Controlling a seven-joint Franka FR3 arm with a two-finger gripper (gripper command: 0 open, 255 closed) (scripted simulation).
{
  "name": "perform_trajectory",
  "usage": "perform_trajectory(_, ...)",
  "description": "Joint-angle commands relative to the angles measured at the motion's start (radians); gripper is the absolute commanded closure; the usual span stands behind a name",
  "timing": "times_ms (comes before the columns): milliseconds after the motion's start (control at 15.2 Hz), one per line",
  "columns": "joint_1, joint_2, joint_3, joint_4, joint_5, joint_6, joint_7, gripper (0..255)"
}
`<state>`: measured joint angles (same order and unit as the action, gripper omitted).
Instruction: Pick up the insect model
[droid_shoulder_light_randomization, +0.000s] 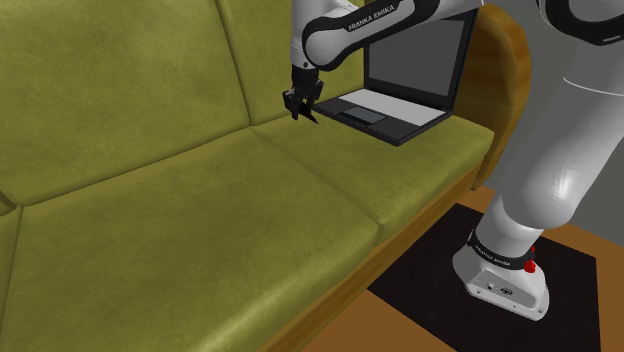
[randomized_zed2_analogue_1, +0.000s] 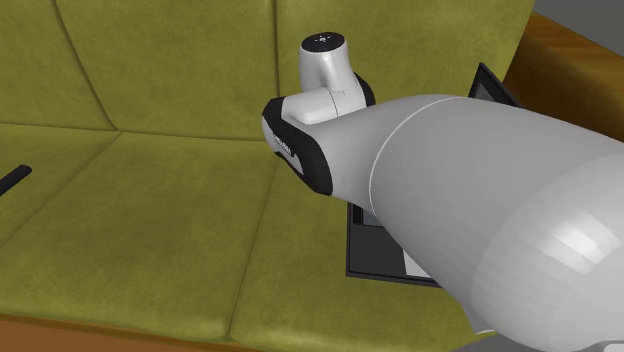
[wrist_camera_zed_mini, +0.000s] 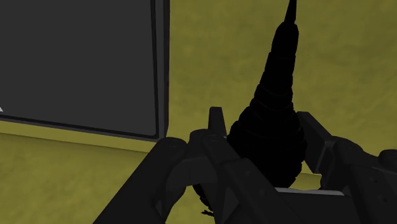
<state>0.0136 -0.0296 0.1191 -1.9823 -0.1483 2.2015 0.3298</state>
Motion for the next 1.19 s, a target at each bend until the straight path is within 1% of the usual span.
perform_trajectory(0,0.000,0.000,0.000,0.000,0.000,0.000,0.000,255)
perform_trajectory(66,0.000,-0.003,0.000,-0.002,0.000,0.000,0.000,255)
perform_trajectory(1056,0.002,-0.020,0.001,0.179,0.018,-0.197,-0.029,255)
perform_trajectory(1122,0.002,-0.021,0.001,0.181,0.018,-0.199,-0.030,255)
